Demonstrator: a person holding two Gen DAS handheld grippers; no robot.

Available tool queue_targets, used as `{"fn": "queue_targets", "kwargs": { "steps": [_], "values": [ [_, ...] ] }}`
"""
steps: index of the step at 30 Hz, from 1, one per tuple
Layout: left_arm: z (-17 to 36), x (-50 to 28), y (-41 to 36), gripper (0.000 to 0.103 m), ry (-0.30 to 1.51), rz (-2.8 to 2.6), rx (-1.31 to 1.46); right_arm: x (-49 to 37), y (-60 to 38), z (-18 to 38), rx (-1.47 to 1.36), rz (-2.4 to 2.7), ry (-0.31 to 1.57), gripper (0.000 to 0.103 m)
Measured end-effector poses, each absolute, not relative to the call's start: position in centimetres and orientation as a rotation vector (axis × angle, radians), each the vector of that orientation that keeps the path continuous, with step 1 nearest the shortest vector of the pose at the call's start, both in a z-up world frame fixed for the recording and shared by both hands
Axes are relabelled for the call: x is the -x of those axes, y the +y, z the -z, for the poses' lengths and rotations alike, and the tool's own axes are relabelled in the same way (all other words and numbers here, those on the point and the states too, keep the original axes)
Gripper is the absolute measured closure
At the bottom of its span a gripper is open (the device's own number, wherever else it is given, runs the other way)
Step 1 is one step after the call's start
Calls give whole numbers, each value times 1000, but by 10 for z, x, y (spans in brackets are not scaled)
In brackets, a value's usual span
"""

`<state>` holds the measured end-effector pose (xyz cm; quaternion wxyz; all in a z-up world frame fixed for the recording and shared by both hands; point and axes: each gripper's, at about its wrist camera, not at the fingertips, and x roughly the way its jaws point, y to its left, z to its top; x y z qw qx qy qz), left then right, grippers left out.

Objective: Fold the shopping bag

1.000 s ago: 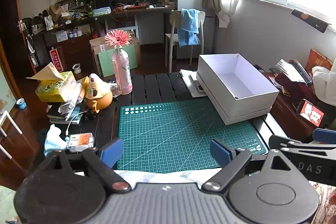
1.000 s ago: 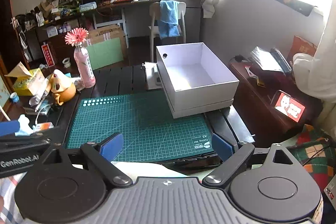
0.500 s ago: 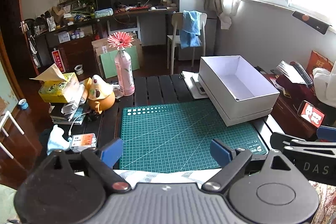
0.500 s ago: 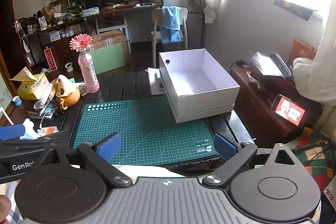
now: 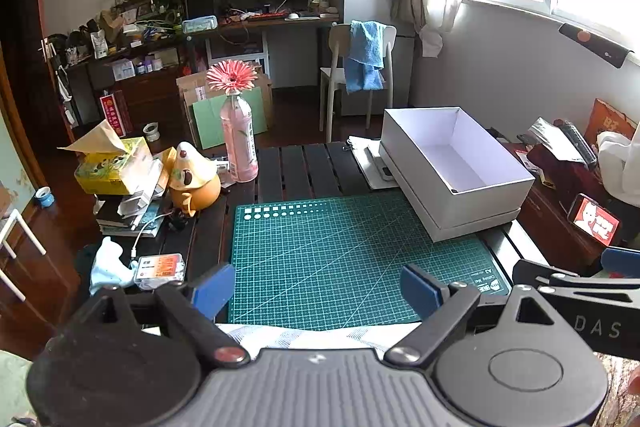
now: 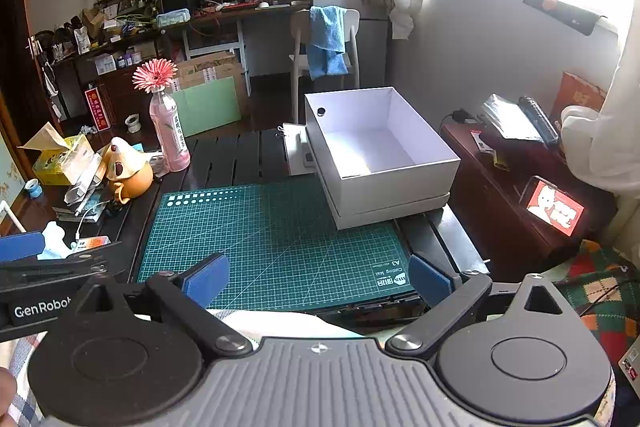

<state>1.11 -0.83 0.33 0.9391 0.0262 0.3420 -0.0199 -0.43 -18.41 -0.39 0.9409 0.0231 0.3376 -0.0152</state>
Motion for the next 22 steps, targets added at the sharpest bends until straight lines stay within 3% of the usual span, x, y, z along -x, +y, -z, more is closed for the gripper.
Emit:
{"fn": "queue_targets", "kwargs": {
  "steps": [22],
  "values": [
    [-5,-9,-11,13,697,34,-51,2,-186,7,-59,27,707,6]
  ]
}}
